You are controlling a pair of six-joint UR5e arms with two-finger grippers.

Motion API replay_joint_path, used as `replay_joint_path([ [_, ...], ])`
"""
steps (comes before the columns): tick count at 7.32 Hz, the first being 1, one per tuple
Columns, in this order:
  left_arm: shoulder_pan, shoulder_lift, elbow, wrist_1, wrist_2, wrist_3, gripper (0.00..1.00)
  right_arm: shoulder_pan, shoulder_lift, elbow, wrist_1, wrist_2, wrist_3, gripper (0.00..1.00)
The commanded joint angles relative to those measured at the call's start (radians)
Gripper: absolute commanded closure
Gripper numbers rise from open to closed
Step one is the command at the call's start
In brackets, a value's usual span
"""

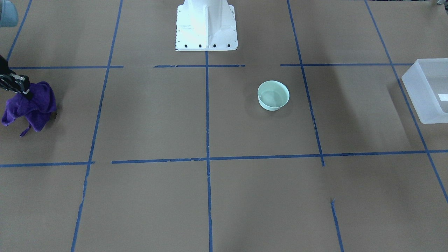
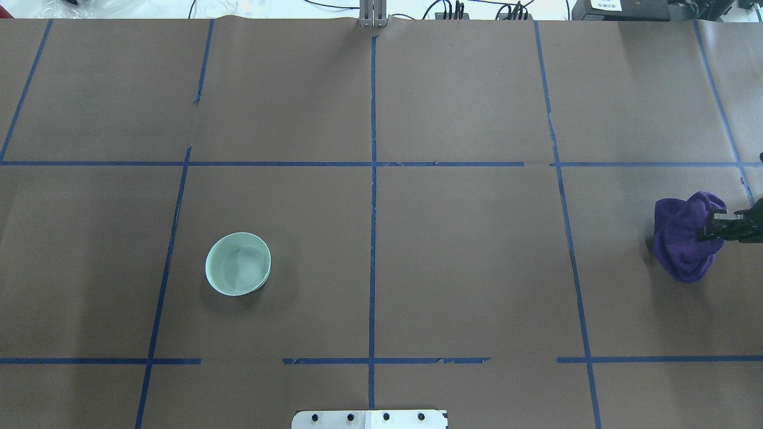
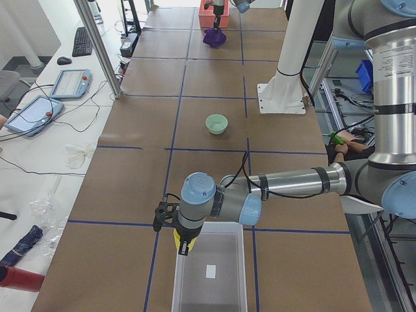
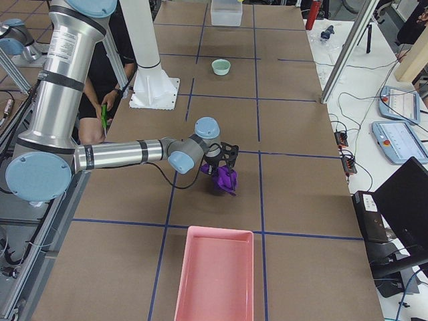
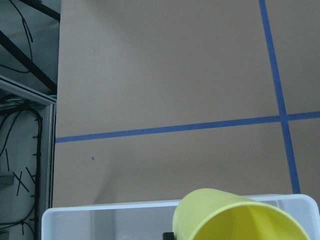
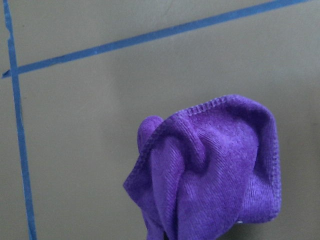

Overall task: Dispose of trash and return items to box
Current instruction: 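Carry the yellow cup into the clear bin while lifting the cloth toward the tray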

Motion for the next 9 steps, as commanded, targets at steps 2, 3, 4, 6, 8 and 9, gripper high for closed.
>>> replay_joint_path([
  [2,0.098,0.016,0.064,-0.023,-0.104,0.002,1.0,0.251,0.055,0.138,-0.42,-0.005,-0.408,1.0],
  [3,0.108,0.016,0.089,-0.028,-0.118,0.004,1.0,0.325,0.069,0.132,-0.498,-0.008,-0.564,1.0],
  [4,0.12,0.016,0.1,-0.034,-0.124,0.004,1.0,0.406,0.088,0.131,-0.558,-0.011,-0.713,1.0],
  [6,0.134,0.016,0.17,-0.121,-0.124,0.005,1.0,0.473,0.072,0.123,-0.573,-0.011,-0.811,1.0],
  [8,0.135,0.015,0.178,-0.134,-0.115,0.005,0.63,0.52,0.075,0.092,-0.571,-0.014,-0.899,1.0],
  [9,0.135,0.014,0.17,-0.138,-0.113,0.007,0.01,0.537,0.076,0.083,-0.573,-0.022,-0.923,1.0],
])
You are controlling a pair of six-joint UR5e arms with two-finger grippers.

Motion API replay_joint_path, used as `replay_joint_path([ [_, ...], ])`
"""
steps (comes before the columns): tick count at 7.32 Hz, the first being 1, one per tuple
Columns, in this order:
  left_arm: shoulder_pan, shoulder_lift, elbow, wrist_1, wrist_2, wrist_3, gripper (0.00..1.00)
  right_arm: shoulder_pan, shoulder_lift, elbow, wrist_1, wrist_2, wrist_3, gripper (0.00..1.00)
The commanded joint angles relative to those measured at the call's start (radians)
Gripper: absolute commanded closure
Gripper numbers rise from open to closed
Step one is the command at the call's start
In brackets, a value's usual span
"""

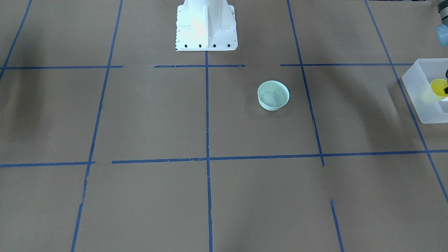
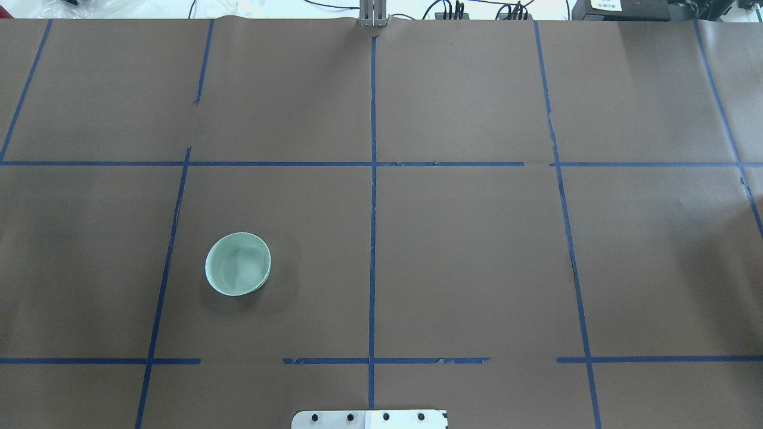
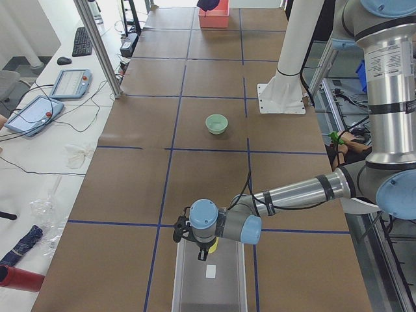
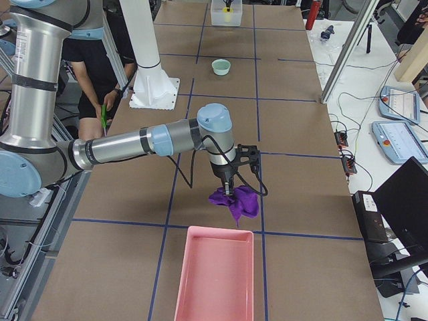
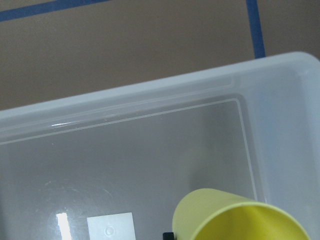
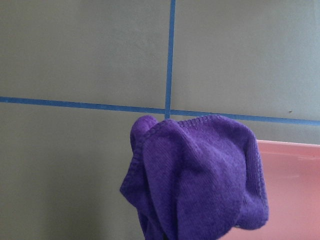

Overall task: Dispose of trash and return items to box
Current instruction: 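Release the yellow cup in the bin while dropping the purple cloth into the pink tray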

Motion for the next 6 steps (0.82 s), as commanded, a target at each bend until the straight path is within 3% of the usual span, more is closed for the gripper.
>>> replay_joint_path([
  [1,-0.002,-0.005,-0.036,-0.005,0.003,0.0,0.0,0.044,0.002,-0.018,-0.002,-0.023,-0.075,1.0],
  [4,-0.007,-0.01,-0.274,0.03,0.003,-0.01,0.0,0.166,0.005,-0.062,-0.014,-0.043,-0.237,1.0],
  [5,-0.008,-0.021,-0.333,0.028,0.006,-0.085,0.0,0.203,0.005,-0.081,-0.014,-0.057,-0.306,1.0],
  [6,0.011,-0.042,-0.396,0.022,0.006,-0.281,0.0,0.225,0.002,-0.116,-0.012,-0.059,-0.36,1.0],
])
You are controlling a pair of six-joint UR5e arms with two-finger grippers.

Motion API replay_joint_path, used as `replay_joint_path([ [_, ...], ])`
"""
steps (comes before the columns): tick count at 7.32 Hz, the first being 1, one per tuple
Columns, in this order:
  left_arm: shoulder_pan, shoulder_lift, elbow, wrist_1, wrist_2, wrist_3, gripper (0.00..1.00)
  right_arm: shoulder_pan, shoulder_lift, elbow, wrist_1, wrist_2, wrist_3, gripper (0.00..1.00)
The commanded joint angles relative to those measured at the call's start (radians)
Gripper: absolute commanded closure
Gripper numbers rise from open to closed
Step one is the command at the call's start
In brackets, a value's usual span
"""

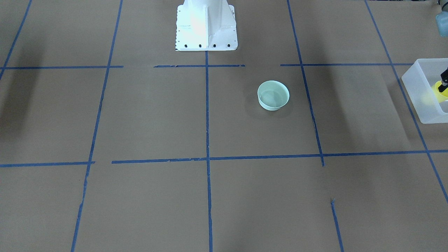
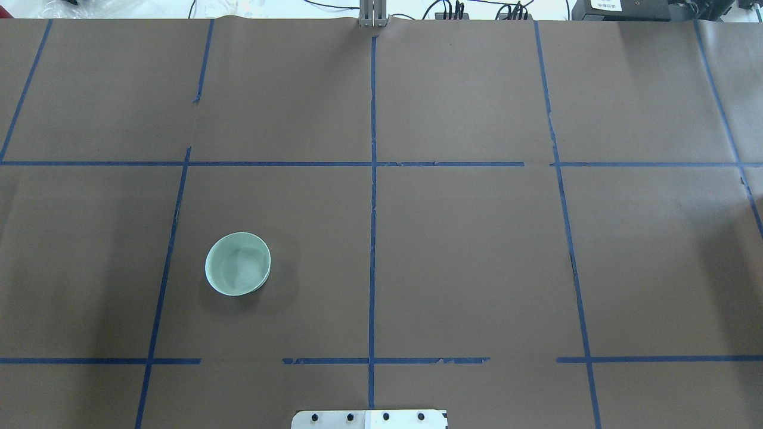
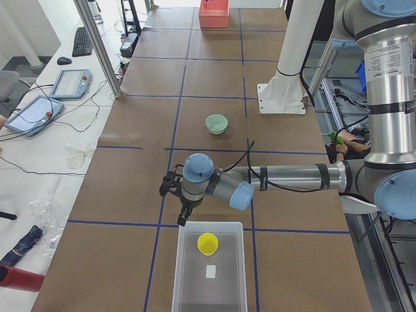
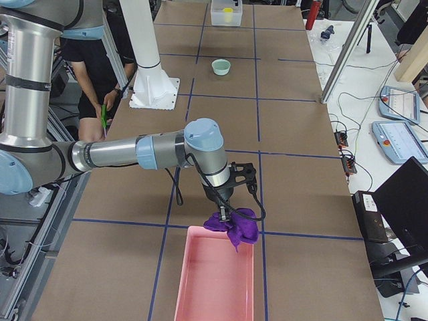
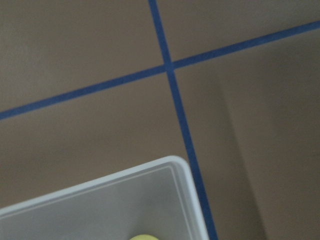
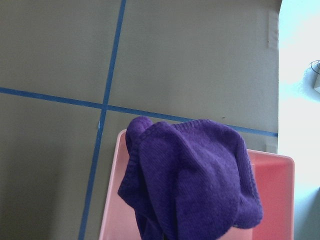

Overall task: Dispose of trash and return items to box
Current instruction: 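Release the yellow cup in the bin while dropping the purple cloth into the pink tray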

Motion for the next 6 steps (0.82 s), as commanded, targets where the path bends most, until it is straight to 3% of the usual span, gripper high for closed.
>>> replay_joint_path([
  [1,0.084,-0.021,-0.119,-0.006,0.0,-0.257,0.0,0.057,-0.001,-0.108,0.016,-0.006,-0.15,1.0],
  [2,0.141,-0.021,-0.137,-0.01,0.0,-0.33,0.0,0.069,0.001,-0.168,0.016,-0.006,-0.208,1.0],
  [5,0.319,-0.023,-0.142,-0.199,0.002,-0.664,0.0,0.09,0.004,-0.314,0.093,0.006,-0.207,1.0],
  [6,0.364,-0.026,-0.142,-0.237,0.003,-0.741,0.0,0.089,0.015,-0.309,0.093,0.02,-0.128,0.28],
])
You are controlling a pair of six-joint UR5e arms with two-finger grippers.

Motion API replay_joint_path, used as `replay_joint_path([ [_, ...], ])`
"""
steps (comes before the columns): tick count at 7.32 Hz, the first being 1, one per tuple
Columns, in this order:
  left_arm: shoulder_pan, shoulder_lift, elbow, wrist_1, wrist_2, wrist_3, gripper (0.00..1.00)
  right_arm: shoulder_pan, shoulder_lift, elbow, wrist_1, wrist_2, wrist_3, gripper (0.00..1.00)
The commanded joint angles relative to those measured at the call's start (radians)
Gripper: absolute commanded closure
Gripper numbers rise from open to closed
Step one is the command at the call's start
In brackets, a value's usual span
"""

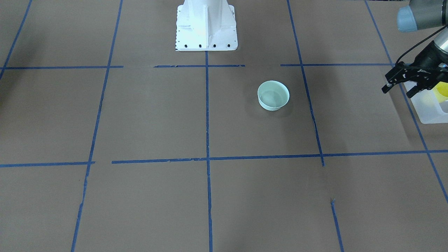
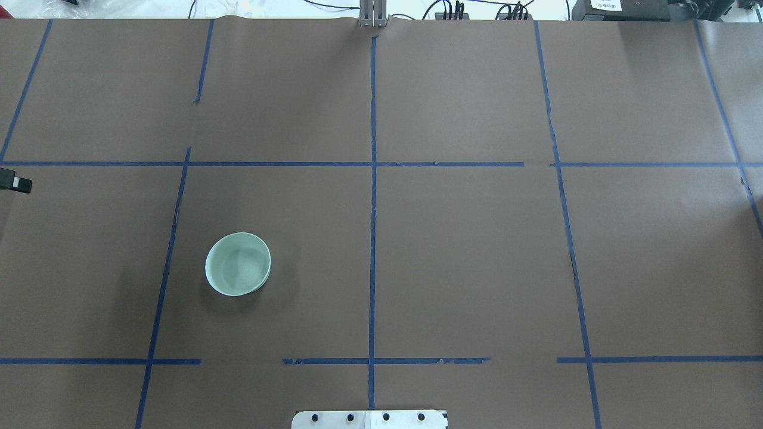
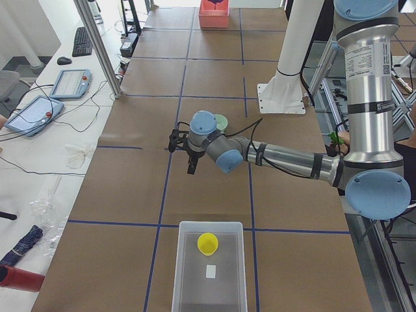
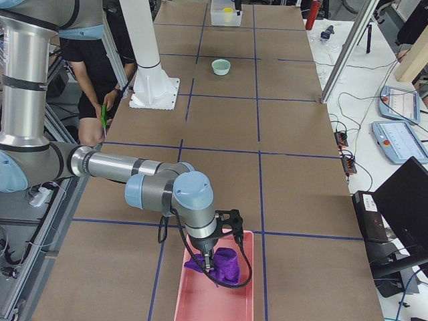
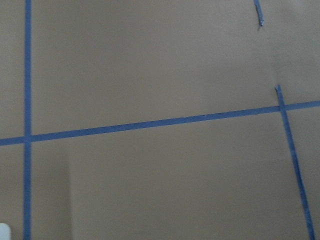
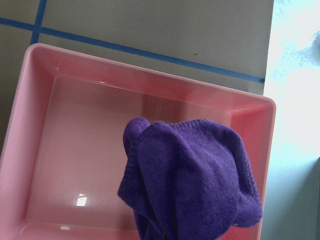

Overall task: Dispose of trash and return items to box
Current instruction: 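Release the yellow cup in the bin while dropping the purple cloth into the pink tray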

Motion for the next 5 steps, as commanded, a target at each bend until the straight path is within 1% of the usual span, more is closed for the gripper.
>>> replay_joint_path([
  [1,0.114,-0.024,-0.008,-0.062,0.02,-0.192,0.0,-0.001,0.011,-0.035,0.009,0.085,0.122,0.0],
  [2,0.196,-0.05,-0.025,-0.062,0.094,-0.272,0.0,-0.017,0.015,-0.027,0.001,0.2,0.188,0.0],
  [3,0.253,-0.07,-0.025,-0.062,0.144,-0.333,0.0,-0.052,0.039,-0.008,0.001,0.253,0.333,0.0],
  [4,0.286,-0.075,-0.03,-0.062,0.168,-0.373,0.0,-0.125,0.04,0.049,0.0,0.25,0.422,0.0],
  [5,0.351,-0.087,-0.039,-0.062,0.231,-0.435,0.0,-0.188,0.046,0.098,0.001,0.252,0.516,0.0],
])
